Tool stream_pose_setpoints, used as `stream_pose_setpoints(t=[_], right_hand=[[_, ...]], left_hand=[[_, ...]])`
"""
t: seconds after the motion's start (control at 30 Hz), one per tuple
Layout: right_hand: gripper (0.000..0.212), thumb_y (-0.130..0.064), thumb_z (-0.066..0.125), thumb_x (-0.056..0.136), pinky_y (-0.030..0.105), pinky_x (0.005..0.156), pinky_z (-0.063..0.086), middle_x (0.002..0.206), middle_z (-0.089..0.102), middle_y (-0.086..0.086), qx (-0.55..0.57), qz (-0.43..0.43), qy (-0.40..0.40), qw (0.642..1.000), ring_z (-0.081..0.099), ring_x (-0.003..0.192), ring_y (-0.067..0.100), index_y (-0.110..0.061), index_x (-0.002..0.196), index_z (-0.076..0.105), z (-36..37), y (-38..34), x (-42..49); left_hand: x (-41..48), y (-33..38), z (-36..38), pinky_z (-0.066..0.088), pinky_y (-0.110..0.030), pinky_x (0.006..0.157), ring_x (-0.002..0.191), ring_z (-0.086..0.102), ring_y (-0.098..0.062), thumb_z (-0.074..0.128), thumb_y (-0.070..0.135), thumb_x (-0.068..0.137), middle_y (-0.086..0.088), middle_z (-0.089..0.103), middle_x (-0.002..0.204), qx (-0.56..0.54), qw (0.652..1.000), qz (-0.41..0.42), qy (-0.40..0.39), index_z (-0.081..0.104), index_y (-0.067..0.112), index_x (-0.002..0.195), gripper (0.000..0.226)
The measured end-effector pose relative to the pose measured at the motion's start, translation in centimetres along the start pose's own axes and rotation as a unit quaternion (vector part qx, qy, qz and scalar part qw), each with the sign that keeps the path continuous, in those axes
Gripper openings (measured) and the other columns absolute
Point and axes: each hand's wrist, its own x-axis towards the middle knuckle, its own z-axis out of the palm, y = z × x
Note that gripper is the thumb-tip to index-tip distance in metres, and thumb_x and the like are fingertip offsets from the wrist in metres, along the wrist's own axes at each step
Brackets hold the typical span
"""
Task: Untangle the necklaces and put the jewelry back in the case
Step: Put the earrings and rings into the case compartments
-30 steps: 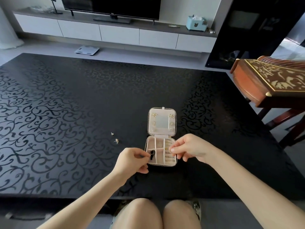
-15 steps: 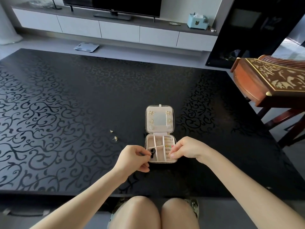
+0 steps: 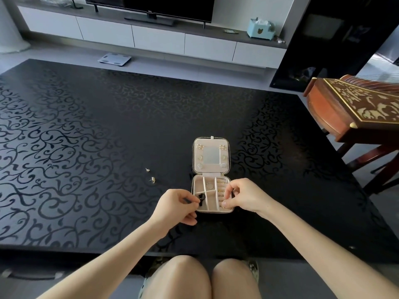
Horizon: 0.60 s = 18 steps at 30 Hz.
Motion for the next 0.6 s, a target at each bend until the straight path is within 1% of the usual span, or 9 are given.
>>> stream_pose_setpoints(t=[0.07, 0.13, 0.17, 0.23, 0.33, 0.37, 0.43, 0.47, 0.6], right_hand=[[0.009, -0.015, 0.077, 0.072, 0.019, 0.052, 0.034, 0.057, 0.049, -0.007, 0.044, -0.021, 0.021, 0.999, 0.041, 0.054, 0.007, -0.017, 0.071, 0.069, -1.2, -0.8, 0.0], [0.003, -0.014, 0.073, 0.079, 0.009, 0.059, 0.041, 0.069, 0.062, -0.007, 0.091, -0.049, 0.07, 0.992, 0.054, 0.064, 0.001, -0.012, 0.081, 0.072, -2.4, -2.2, 0.5], [0.006, -0.014, 0.07, 0.081, 0.009, 0.065, 0.045, 0.076, 0.067, -0.007, 0.091, -0.065, 0.08, 0.991, 0.059, 0.071, 0.0, -0.01, 0.084, 0.073, -2.6, -3.1, 0.9], [0.011, -0.016, 0.068, 0.083, 0.016, 0.074, 0.049, 0.085, 0.072, -0.004, 0.073, -0.097, 0.058, 0.991, 0.064, 0.082, 0.001, -0.009, 0.088, 0.075, -2.2, -4.8, 1.8], [0.014, -0.018, 0.068, 0.084, 0.008, 0.064, 0.044, 0.082, 0.07, -0.008, 0.043, -0.128, 0.004, 0.991, 0.059, 0.07, -0.006, -0.009, 0.091, 0.075, 0.7, -7.5, 3.4], [0.013, -0.017, 0.068, 0.083, 0.01, 0.065, 0.045, 0.084, 0.071, -0.006, 0.037, -0.141, -0.001, 0.989, 0.059, 0.071, -0.004, -0.01, 0.092, 0.075, 1.9, -8.3, 4.1], [0.014, -0.019, 0.07, 0.081, 0.022, 0.074, 0.049, 0.088, 0.072, -0.001, 0.02, -0.159, 0.005, 0.987, 0.06, 0.077, 0.006, -0.015, 0.093, 0.074, 4.1, -9.4, 5.7], [0.017, -0.023, 0.07, 0.08, 0.026, 0.075, 0.049, 0.087, 0.07, -0.001, 0.005, -0.159, 0.006, 0.987, 0.06, 0.078, 0.009, -0.019, 0.096, 0.074, 5.0, -9.9, 6.4], [0.026, -0.03, 0.069, 0.081, 0.024, 0.068, 0.037, 0.083, 0.062, -0.007, -0.057, -0.162, -0.002, 0.985, 0.055, 0.075, 0.011, -0.029, 0.107, 0.069, 7.2, -10.8, 8.7]], left_hand=[[0.0, 0.1, 0.0, 0.06, -0.033, 0.06, 0.056, 0.066, -0.022, 0.066, 0.005, 0.084, -0.01, 0.064, 0.062, -0.001, 1.0, 0.002, -0.008, 0.07, 0.008, 0.082, 0.006], [0.1, 0.1, -0.1, 0.06, -0.033, 0.06, 0.056, 0.066, -0.021, 0.067, 0.004, 0.083, -0.01, 0.064, 0.061, -0.012, 1.0, -0.002, -0.02, 0.07, 0.009, 0.082, 0.006], [0.0, 0.0, -0.3, 0.059, -0.032, 0.059, 0.056, 0.066, -0.02, 0.068, 0.004, 0.083, -0.01, 0.064, 0.062, -0.022, 0.999, -0.008, -0.028, 0.071, 0.009, 0.082, 0.006], [0.0, 0.0, -0.6, 0.058, -0.028, 0.057, 0.057, 0.066, -0.018, 0.068, 0.005, 0.083, -0.011, 0.065, 0.063, -0.054, 0.997, -0.023, -0.05, 0.071, 0.007, 0.085, 0.004], [-0.1, 0.1, -1.1, 0.056, -0.024, 0.056, 0.058, 0.067, -0.019, 0.068, 0.004, 0.083, -0.01, 0.066, 0.063, -0.097, 0.991, -0.044, -0.075, 0.071, 0.007, 0.087, 0.006], [-0.1, 0.0, -1.2, 0.056, -0.024, 0.057, 0.059, 0.068, -0.02, 0.068, 0.004, 0.083, -0.01, 0.066, 0.064, -0.106, 0.99, -0.048, -0.079, 0.072, 0.007, 0.087, 0.006], [0.0, 0.0, -1.3, 0.057, -0.024, 0.059, 0.061, 0.068, -0.021, 0.068, 0.005, 0.082, -0.01, 0.067, 0.065, -0.115, 0.989, -0.053, -0.083, 0.072, 0.008, 0.087, 0.006], [0.0, 0.0, -1.3, 0.057, -0.024, 0.059, 0.061, 0.069, -0.021, 0.068, 0.005, 0.083, -0.01, 0.068, 0.064, -0.117, 0.988, -0.055, -0.086, 0.072, 0.009, 0.086, 0.006], [0.0, 0.0, -1.5, 0.058, -0.024, 0.06, 0.06, 0.069, -0.019, 0.067, 0.005, 0.084, -0.009, 0.068, 0.065, -0.12, 0.986, -0.06, -0.101, 0.071, 0.009, 0.089, 0.008]])
